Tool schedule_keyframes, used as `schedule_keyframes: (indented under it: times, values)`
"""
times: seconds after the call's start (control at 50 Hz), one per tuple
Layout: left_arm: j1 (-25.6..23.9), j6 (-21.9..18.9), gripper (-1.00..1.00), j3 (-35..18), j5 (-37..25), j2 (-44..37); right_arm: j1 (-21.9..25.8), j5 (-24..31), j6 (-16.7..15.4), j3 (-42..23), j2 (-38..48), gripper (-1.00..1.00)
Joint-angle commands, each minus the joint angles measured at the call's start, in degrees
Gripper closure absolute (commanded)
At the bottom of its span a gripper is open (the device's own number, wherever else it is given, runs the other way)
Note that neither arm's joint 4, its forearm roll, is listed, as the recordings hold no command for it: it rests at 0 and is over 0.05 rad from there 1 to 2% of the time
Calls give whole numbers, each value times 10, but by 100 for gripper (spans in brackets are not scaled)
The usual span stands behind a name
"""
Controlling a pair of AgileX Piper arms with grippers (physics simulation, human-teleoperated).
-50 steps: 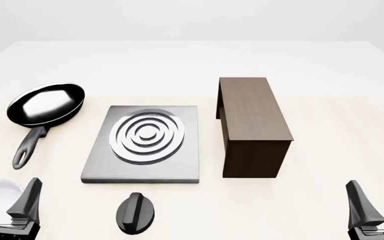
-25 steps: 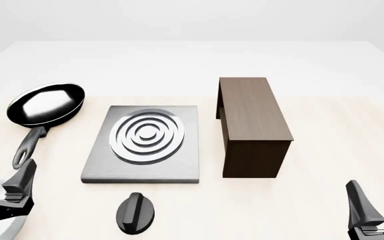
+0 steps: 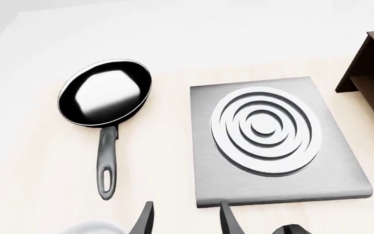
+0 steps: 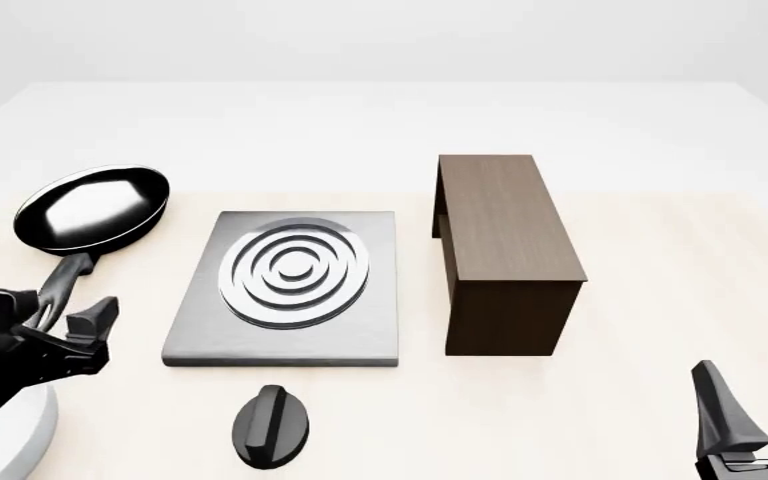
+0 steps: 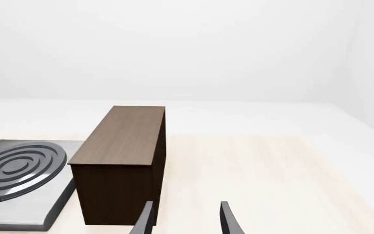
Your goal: Turn on the stove.
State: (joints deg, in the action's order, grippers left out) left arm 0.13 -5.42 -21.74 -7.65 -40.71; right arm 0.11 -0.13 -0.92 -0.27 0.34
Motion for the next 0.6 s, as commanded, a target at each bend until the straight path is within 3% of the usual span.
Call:
schedule_keyframes:
  times: [0.02, 0.32, 0.4, 0.6]
  values:
    - [-21, 12, -100, -21, -9, -79, 0, 0, 0, 0, 0, -100]
    - [-36, 0, -100, -8, -17, -103, 0, 0, -1, 0, 0, -100]
    - [-65, 15, -100, -1, -11, -130, 0, 0, -1, 0, 0, -100]
    - [-82, 21, -100, 16, 8, -160, 0, 0, -1, 0, 0, -100]
